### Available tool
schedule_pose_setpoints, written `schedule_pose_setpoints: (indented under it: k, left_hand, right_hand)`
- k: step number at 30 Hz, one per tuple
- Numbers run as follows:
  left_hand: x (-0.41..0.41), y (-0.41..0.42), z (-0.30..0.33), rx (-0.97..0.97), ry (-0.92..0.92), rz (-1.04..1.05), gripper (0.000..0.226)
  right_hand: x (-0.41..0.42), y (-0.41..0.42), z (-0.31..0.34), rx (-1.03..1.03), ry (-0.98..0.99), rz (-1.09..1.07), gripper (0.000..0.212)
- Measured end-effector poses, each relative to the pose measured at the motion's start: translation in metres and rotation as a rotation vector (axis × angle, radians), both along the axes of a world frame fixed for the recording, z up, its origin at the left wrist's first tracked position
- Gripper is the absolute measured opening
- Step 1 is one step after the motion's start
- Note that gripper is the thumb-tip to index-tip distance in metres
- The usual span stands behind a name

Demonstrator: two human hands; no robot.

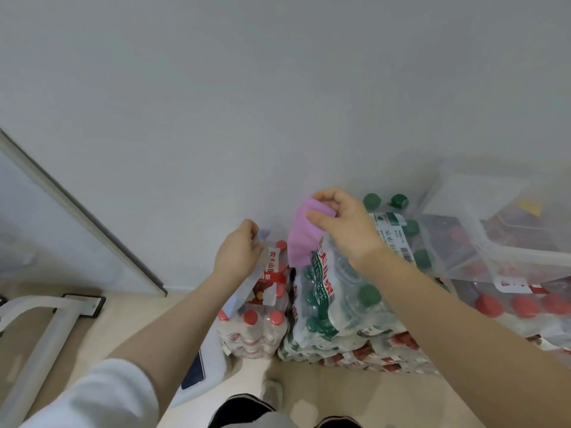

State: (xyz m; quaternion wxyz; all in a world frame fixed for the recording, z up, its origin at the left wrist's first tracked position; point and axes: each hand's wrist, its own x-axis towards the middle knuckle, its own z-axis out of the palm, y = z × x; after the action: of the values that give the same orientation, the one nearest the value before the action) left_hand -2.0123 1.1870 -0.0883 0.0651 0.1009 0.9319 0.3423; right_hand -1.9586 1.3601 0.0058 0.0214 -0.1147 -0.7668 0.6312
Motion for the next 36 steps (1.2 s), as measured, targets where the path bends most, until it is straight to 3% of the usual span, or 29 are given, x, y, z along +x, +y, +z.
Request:
schedule_pose_setpoints:
  k: [8,10,13,15,20,23,25,28,32,36]
  left_hand:
    - [-0.014,0.018,-0.075,0.095,-0.186,0.067,0.016]
    - [-0.015,0.019,-0.092,-0.008,-0.189,0.044,0.025]
    - [-0.014,0.014,-0.11,-0.055,-0.318,0.047,0.014]
    - [-0.015,0.011,-0.116,-0.132,-0.328,0.028,0.031]
    - [-0.017,-0.004,-0.106,-0.025,-0.277,-0.061,0.043]
    - [-0.016,-0.017,-0.081,0.039,-0.215,-0.09,0.052]
    - [-0.013,-0.017,-0.056,0.101,-0.129,-0.119,0.044]
    - [-0.001,-0.001,0.003,0.356,0.029,-0.214,0.03]
    - [0.031,0.033,0.084,0.579,0.125,-0.478,0.041]
    - [0.05,0.056,0.121,0.602,0.171,-0.464,0.048]
  right_hand:
    - [-0.005,0.008,-0.015,0.024,-0.108,-0.139,0.011]
    - [-0.008,0.007,-0.019,0.009,-0.116,-0.155,0.012]
    - [-0.012,0.002,-0.024,-0.013,-0.123,-0.194,0.013]
    - [-0.014,0.0,-0.027,0.016,-0.13,-0.209,0.013]
    - [-0.01,-0.001,-0.022,0.115,-0.106,-0.215,0.017]
    - [-0.004,0.0,-0.014,0.142,-0.074,-0.251,0.031]
    - [0.002,-0.001,-0.004,0.191,-0.044,-0.237,0.037]
    - [0.012,-0.001,0.014,0.25,0.001,-0.197,0.03]
    - [0.03,0.004,0.045,0.038,0.01,-0.067,0.014]
    - [0.052,0.017,0.077,0.005,0.049,0.066,0.033]
